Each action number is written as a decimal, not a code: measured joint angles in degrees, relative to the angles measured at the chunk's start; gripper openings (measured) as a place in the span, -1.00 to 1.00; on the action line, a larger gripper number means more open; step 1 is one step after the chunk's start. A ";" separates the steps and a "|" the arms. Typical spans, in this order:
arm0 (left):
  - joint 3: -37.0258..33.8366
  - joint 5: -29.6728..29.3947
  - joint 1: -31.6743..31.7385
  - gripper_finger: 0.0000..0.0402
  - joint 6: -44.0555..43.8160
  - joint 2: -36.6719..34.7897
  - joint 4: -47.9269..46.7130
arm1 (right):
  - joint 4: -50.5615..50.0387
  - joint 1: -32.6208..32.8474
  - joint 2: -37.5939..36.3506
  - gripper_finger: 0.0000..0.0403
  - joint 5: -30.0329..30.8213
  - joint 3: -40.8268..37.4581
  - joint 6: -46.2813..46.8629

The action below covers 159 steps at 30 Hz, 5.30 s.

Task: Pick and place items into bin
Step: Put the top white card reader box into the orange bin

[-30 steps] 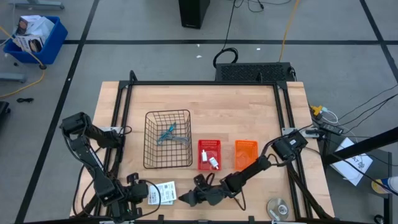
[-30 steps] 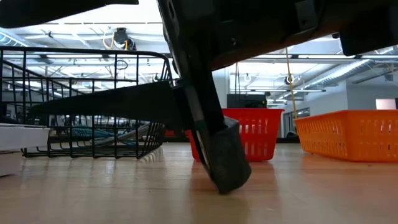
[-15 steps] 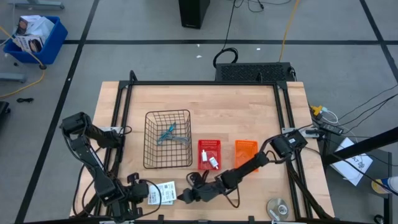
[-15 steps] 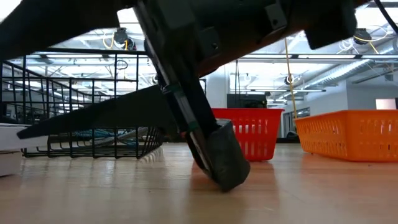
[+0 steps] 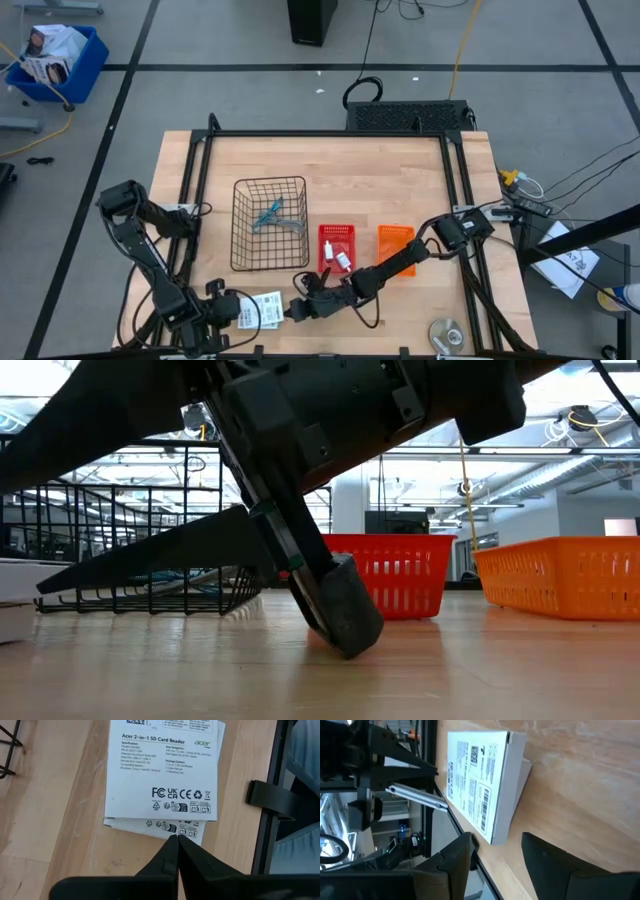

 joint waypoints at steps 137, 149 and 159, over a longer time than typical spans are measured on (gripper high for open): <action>-6.27 -0.36 4.11 -0.89 2.60 0.02 16.46 | -19.42 -2.81 2.19 0.02 -17.40 6.16 -6.00; -6.27 0.00 4.04 -0.91 2.58 0.02 16.34 | -15.90 -3.48 2.09 0.02 -15.03 6.12 -7.48; -6.27 -0.07 4.02 -0.91 2.60 0.02 16.60 | -10.95 -3.56 2.27 0.02 -11.65 6.05 -9.17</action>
